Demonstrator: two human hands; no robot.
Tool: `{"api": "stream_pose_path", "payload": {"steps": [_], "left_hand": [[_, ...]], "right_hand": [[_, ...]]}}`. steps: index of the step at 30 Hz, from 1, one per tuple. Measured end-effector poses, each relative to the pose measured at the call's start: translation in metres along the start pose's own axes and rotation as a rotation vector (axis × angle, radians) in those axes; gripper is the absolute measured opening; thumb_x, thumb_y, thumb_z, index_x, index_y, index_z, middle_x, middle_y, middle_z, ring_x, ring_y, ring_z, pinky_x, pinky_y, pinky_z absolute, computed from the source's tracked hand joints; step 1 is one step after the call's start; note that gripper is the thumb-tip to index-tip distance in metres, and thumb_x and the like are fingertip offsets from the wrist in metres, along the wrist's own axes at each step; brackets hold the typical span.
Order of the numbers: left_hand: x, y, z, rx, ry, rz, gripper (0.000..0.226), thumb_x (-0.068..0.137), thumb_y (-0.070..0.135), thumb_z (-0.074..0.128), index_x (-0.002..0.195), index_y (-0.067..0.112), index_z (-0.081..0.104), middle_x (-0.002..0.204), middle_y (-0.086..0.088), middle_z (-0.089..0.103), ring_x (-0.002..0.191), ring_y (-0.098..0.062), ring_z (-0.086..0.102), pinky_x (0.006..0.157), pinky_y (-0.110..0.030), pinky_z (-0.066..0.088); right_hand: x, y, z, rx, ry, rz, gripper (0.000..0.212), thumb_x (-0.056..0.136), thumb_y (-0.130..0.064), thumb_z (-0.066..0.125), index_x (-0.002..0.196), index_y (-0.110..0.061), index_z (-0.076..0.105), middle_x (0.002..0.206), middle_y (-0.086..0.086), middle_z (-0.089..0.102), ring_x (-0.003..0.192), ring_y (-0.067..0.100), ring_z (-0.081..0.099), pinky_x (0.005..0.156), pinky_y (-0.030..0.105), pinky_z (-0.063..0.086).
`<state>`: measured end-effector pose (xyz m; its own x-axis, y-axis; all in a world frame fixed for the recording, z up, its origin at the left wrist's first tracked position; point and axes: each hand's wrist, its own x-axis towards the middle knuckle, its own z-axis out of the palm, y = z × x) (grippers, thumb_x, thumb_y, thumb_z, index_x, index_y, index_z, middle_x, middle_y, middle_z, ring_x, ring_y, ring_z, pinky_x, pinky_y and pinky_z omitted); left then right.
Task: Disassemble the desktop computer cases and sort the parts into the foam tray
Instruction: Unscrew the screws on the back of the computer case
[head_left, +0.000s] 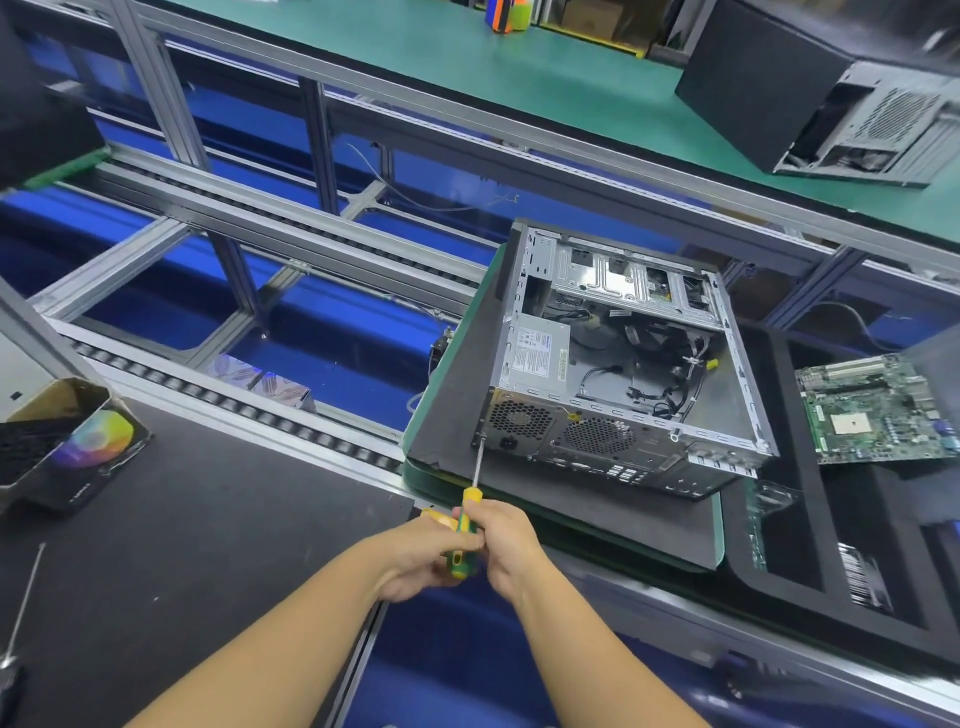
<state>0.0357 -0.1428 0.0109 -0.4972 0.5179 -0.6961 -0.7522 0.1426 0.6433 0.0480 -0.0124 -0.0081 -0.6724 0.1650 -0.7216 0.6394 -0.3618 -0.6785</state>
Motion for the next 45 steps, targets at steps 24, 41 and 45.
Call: {"api": "stream_pose_path", "payload": {"steps": [24,41,45], "left_hand": [[-0.002,-0.003,-0.003,0.020,0.159,-0.073,0.029,0.085,0.017,0.080,0.108,0.001,0.071,0.105,-0.017,0.075,0.095,-0.023,0.070,0.079,-0.034,0.060],[0.001,-0.011,0.000,-0.021,0.142,0.013,0.048,0.081,0.004,0.081,0.118,-0.004,0.053,0.111,-0.023,0.065,0.091,-0.027,0.070,0.081,-0.038,0.060],[0.004,-0.008,0.002,-0.099,0.159,-0.012,0.042,0.080,-0.002,0.079,0.112,-0.004,0.053,0.099,-0.022,0.073,0.091,-0.031,0.074,0.073,-0.040,0.061]], "right_hand": [[-0.002,-0.003,0.006,0.081,-0.040,0.062,0.012,0.098,-0.011,0.064,0.102,0.000,0.066,0.073,0.010,0.074,0.069,0.023,0.073,0.056,0.030,0.056],[-0.004,-0.003,-0.004,0.042,-0.076,0.037,0.008,0.093,-0.002,0.067,0.086,-0.002,0.063,0.063,0.006,0.069,0.064,0.021,0.067,0.059,0.033,0.056],[-0.003,0.000,-0.003,0.135,-0.090,0.070,0.012,0.096,-0.013,0.066,0.092,-0.002,0.063,0.068,0.009,0.070,0.062,0.022,0.069,0.058,0.033,0.056]]}}
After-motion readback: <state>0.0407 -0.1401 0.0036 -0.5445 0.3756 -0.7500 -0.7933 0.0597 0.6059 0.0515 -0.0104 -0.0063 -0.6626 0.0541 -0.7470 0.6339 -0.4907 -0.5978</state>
